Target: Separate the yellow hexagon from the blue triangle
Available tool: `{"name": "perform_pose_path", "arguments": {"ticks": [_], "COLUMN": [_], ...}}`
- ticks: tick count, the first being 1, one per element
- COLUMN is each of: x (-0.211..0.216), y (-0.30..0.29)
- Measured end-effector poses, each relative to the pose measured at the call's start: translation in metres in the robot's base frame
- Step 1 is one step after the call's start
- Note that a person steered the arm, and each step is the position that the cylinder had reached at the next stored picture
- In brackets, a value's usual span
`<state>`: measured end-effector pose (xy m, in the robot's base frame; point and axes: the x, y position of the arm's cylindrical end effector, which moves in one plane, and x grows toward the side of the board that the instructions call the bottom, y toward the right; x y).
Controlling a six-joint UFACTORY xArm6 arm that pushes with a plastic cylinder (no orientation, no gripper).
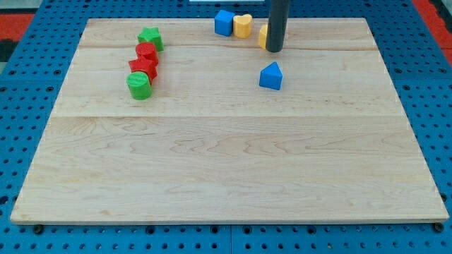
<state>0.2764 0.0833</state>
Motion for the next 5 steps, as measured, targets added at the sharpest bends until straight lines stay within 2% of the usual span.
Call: {"name": "perform_pose_path", "arguments": {"ticks": [4, 5], "x": [-0.042, -0.013], "y": [-0.001, 0.016]}}
